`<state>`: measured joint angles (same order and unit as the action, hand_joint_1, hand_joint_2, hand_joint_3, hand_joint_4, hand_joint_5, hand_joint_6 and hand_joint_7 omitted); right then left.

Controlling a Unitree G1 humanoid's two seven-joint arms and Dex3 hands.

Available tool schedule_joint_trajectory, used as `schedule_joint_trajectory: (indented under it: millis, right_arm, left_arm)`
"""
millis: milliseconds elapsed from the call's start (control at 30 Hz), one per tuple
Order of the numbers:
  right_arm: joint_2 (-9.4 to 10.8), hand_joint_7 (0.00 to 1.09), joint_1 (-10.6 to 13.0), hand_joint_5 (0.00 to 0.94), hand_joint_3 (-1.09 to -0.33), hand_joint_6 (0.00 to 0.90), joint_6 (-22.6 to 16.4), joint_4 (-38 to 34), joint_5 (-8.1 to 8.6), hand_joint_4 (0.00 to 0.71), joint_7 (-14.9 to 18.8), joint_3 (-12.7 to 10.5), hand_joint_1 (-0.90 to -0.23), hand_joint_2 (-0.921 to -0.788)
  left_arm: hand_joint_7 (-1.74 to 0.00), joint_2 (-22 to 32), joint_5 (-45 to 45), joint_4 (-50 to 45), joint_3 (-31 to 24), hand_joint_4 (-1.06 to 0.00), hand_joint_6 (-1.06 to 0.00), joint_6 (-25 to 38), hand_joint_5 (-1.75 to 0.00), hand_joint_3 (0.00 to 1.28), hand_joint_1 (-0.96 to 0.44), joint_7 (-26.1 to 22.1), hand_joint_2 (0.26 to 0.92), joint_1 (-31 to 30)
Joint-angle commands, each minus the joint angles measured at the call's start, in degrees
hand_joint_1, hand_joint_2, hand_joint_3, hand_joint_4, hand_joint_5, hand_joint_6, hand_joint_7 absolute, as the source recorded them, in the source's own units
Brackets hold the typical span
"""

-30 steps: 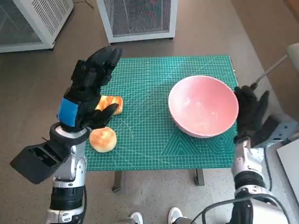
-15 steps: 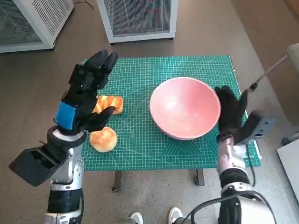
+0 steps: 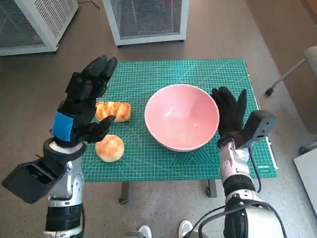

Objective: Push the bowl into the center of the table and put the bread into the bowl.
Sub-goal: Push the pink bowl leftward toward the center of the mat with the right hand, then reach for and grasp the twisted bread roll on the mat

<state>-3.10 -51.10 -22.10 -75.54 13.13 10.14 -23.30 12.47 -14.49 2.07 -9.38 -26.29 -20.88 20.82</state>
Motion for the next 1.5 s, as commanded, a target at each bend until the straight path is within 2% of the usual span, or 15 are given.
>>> schedule_joint_trajectory:
  millis: [33, 467, 667, 867, 1000, 1133, 1200, 1333, 1500]
  right_arm:
    - [1.19, 0.45, -0.54, 0.007, -0.699, 0.202, 1.94, -1.0, -1.23, 0.377, -1.1, 0.57, -0.503, -0.921]
    - [1.83, 0.44, -1.88, 0.005, -0.69, 0.209, 3.5, -1.1, -2.02, 0.379, -0.9, 0.53, -0.51, -0.921]
    - [0.89, 0.43, -2.37, 0.006, -0.676, 0.216, 3.72, -0.97, -1.95, 0.383, -0.25, 0.16, -0.502, -0.921]
    - [-0.43, 0.43, -2.89, 0.007, -0.681, 0.211, 2.19, -0.4, -2.12, 0.387, -0.14, 0.17, -0.489, -0.921]
    - [-1.18, 0.43, -3.5, 0.007, -0.685, 0.209, -0.67, 0.45, -1.83, 0.388, 1.09, 0.07, -0.485, -0.921]
    - [-1.28, 0.45, -4.0, 0.005, -0.688, 0.2, -5.37, 1.99, -1.39, 0.389, 3.63, 0.15, -0.485, -0.921]
    - [-1.38, 0.49, -3.91, 0.003, -0.687, 0.179, -8.66, 3.11, -1.6, 0.388, 5.54, 0.68, -0.49, -0.921]
    - [-2.1, 0.56, -3.51, 0.001, -0.677, 0.141, -15.44, 5.55, -1.24, 0.385, 11.41, 1.38, -0.511, -0.921]
    - [-2.58, 0.58, -2.68, 0.001, -0.667, 0.129, -23.54, 9.9, -0.52, 0.384, 17.82, 2.68, -0.546, -0.921]
  left_arm:
    - [-0.34, 0.33, 0.72, -1.24, -0.57, -0.25, -0.18, 0.12, -0.01, 0.4, -0.65, 1.3, 0.921, -0.84]
    - [-0.31, -0.02, 2.26, -0.17, -0.08, -0.26, -0.2, -0.48, 0.0, 0.4, -0.65, 3.0, 0.921, -0.39]
    - [-0.3, -0.37, 1.99, 0.05, 0.3, -0.26, -0.2, -0.43, 0.0, 0.4, -0.65, 3.1, 0.921, -0.18]
    - [-0.3, -0.37, 1.55, 0.65, 0.23, -0.26, -0.21, -0.77, 0.0, 0.4, -0.65, 2.71, 0.921, -0.11]
    - [-0.3, -0.24, 1.11, 0.79, 0.1, -0.26, -0.21, -0.73, 0.0, 0.4, -0.65, 2.43, 0.921, -0.08]
    - [-0.29, 0.04, 0.63, 1.54, -0.24, -0.26, -0.22, -0.72, 0.0, 0.4, -0.64, 2.18, 0.921, 0.33]
    - [-0.29, 0.2, 0.67, 2.1, -0.39, -0.26, -0.22, -0.87, 0.0, 0.4, -0.63, 2.21, 0.921, 0.62]
    - [-0.28, 0.6, 0.87, 3.1, -0.57, -0.26, -0.22, -1.17, 0.0, 0.4, -0.64, 2.02, 0.921, 1.28]
    - [-0.27, 1.36, 1.15, 3.76, -0.79, -0.26, -0.22, -1.33, 0.0, 0.4, -0.65, 1.84, 0.921, 2.03]
